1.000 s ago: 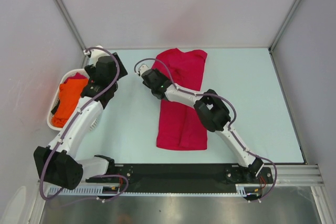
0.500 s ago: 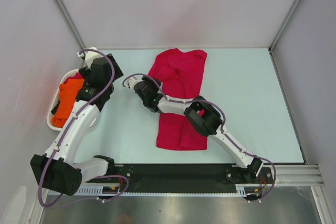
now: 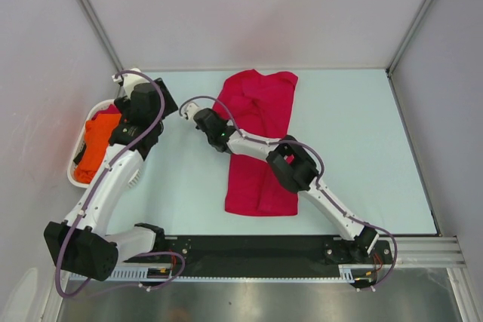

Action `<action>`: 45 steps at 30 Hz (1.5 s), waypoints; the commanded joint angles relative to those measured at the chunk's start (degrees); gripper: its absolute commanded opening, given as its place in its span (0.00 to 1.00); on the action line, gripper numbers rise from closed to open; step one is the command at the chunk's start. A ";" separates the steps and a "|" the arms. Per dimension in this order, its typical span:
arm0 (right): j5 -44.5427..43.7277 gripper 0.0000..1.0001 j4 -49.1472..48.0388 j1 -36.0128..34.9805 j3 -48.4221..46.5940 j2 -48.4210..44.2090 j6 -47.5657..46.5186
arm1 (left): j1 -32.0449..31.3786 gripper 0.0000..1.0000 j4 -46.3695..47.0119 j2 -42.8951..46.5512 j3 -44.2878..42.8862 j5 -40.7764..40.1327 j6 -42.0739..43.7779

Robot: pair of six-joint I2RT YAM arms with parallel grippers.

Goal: Fold and stack the t-shirts
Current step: Rotate the tshirt 90 degrees

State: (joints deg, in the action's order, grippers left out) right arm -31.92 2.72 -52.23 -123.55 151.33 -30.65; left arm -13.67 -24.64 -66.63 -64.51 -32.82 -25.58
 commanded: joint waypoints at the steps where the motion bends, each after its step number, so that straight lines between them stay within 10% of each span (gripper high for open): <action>1: 2.48 0.00 -1.31 3.09 2.69 -8.05 7.53 | 0.66 0.96 0.12 1.06 -2.11 -0.75 -0.61; 19: 11.62 0.02 -9.76 10.31 13.87 -20.73 17.84 | 0.84 0.96 -0.14 2.21 0.61 -2.08 -2.28; 23: 13.73 0.27 -3.43 8.38 9.12 -17.03 10.12 | 0.93 0.97 -0.49 1.59 0.26 -2.07 -2.45; 45: 14.88 0.65 10.20 2.13 -3.10 -3.67 -0.19 | 1.63 0.99 -2.07 0.89 -0.53 -1.72 -2.28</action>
State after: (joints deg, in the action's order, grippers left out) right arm -16.53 10.79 -50.33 -122.45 145.32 -29.69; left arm -12.71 -27.20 -65.65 -64.18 -35.31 -26.98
